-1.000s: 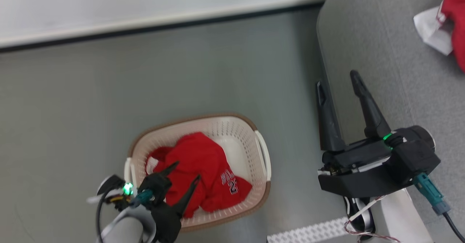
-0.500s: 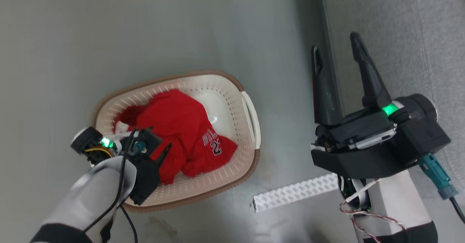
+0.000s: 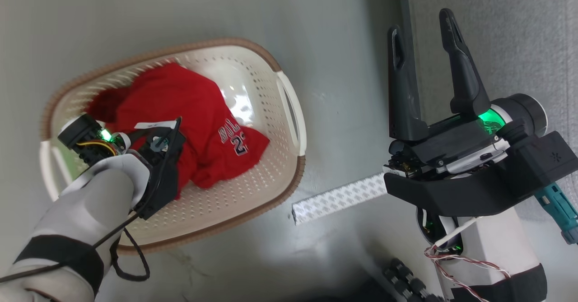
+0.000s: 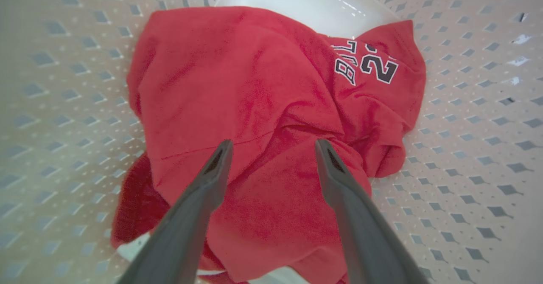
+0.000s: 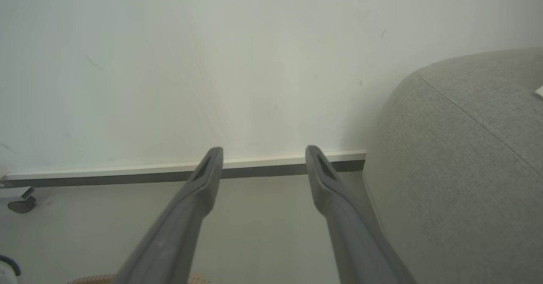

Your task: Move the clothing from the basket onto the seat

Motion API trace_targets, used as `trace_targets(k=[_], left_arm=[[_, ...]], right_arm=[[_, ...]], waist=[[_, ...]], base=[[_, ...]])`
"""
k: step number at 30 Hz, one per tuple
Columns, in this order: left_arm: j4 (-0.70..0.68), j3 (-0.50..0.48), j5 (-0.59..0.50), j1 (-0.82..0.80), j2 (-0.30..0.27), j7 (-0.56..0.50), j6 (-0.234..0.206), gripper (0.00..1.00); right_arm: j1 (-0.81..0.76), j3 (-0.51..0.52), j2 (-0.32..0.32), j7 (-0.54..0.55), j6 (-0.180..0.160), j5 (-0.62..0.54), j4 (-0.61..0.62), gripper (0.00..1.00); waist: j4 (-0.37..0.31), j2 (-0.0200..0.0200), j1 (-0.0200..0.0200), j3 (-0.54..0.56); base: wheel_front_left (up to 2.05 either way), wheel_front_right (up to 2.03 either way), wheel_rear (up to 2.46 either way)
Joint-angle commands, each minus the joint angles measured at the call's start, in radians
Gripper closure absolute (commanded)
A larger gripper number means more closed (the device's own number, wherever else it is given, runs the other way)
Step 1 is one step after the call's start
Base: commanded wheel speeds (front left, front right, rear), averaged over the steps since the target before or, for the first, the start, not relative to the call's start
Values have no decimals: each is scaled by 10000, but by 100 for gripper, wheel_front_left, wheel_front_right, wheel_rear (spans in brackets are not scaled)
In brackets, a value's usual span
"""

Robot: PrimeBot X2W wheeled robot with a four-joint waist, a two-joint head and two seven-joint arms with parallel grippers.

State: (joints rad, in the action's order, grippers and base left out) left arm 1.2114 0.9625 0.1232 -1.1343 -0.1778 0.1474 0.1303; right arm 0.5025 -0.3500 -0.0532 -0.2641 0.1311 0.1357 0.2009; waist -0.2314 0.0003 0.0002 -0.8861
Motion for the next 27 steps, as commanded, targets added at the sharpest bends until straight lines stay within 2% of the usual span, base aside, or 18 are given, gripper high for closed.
trace_targets(k=[1, 4, 6, 7, 9, 15, 21, 27], left_arm=[[93, 49, -51, -83, -45, -10, 4, 0], [290, 145, -139, -308, 1, -87, -102, 0], [379, 290, -314, -474, -70, -66, -345, 0], [433, 522, -532, -602, -127, 21, -698, 0], [509, 665, -689, -695, -188, -30, -934, 0], [662, 921, -878, -814, -254, -391, -1394, 0], [713, 1000, -776, -823, -195, -477, -1550, 0], [743, 1202, -868, -940, -271, -411, -1483, 0]], right_arm=[[108, -19, 41, -2, -6, 88, -14, 0], [172, -88, 41, -2, -6, 193, -20, 0], [223, -129, 43, -2, -6, 261, 18, 0], [260, -166, 42, -2, -6, 361, 85, 0], [302, -189, 40, -2, -6, 441, 142, 0], [244, -221, 41, -2, -6, 563, 204, 0], [24, -181, 40, -2, -6, 604, 296, 0], [47, -141, 40, -2, -5, 598, 334, 0]], waist=[[-377, -3, -2, -541], [-451, -3, -2, -721], [-515, -3, -2, -845], [-614, -3, -2, -984], [-719, -3, -2, -1133], [-886, -3, -2, -1459], [-866, -3, -2, -1601], [-774, -3, -2, -1769]], base=[[0, 0, 0], [0, 0, 0], [0, 0, 0], [0, 0, 0], [0, 0, 0], [0, 0, 0], [0, 0, 0], [0, 0, 0]])
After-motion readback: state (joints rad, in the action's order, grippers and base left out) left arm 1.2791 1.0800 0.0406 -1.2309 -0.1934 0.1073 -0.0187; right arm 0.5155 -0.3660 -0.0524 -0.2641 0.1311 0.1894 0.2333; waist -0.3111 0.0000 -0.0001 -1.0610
